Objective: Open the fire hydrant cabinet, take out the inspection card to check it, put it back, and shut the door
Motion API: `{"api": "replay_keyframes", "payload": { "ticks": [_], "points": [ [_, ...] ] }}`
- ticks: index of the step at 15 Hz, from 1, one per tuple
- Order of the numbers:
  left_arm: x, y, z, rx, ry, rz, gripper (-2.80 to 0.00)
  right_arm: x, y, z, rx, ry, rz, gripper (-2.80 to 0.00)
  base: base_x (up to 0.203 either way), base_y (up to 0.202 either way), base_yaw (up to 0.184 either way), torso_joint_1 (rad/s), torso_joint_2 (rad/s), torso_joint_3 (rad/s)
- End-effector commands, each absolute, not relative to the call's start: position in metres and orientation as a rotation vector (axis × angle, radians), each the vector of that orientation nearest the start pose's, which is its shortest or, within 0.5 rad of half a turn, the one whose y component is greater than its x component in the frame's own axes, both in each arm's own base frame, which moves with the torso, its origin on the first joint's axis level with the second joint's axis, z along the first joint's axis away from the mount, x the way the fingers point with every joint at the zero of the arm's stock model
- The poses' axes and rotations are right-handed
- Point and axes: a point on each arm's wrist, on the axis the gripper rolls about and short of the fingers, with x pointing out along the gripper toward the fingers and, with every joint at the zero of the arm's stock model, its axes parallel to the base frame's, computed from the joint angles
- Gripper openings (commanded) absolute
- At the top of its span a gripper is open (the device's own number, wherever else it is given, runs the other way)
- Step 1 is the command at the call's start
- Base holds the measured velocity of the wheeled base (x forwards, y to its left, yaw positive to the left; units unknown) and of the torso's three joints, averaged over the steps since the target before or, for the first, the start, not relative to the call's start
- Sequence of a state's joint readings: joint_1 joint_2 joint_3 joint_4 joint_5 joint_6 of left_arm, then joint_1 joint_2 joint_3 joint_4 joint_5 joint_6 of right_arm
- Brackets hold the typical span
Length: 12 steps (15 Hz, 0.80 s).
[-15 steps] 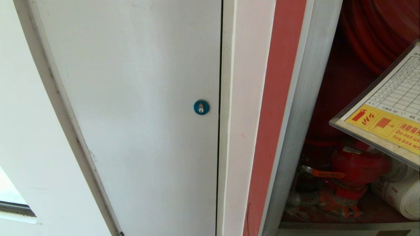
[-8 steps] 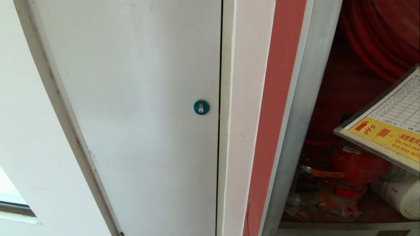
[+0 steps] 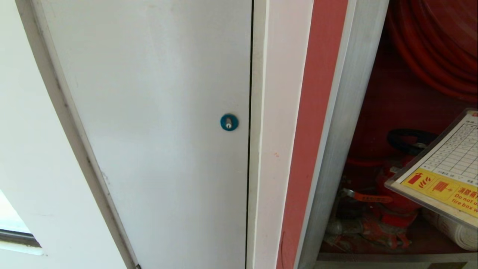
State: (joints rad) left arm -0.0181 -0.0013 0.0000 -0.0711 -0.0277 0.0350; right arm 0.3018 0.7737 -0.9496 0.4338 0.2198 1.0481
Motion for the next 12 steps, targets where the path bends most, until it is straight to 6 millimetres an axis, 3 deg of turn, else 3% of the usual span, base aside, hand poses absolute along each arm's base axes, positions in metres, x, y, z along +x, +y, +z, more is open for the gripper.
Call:
{"api": "replay_keyframes", "payload": {
  "ticks": [1, 3, 8, 12],
  "points": [
    [-0.021, 0.0, 0.075, 0.035, -0.045, -0.045, -2.8, 0.051, 0.017, 0.301, 1.039, 0.469, 0.262, -2.8, 0.0, 0.0, 0.0, 0.0, 0.0, 0.0],
    [-0.021, 0.0, 0.075, 0.035, -0.045, -0.045, -2.8, 0.067, 0.018, 0.312, 1.1, 0.489, 0.2, -2.8, 0.0, 0.0, 0.0, 0.0, 0.0, 0.0],
    [-0.021, 0.0, 0.075, 0.035, -0.042, -0.045, -2.8, 0.117, 0.021, 0.311, 1.167, 0.625, 0.022, -2.8, 0.0, 0.0, 0.0, 0.0, 0.0, 0.0],
    [-0.021, 0.0, 0.075, 0.036, -0.045, -0.044, -2.8, 0.123, 0.013, 0.321, 1.254, 0.518, 0.005, -2.8, 0.0, 0.0, 0.0, 0.0, 0.0, 0.0]
  ]
}}
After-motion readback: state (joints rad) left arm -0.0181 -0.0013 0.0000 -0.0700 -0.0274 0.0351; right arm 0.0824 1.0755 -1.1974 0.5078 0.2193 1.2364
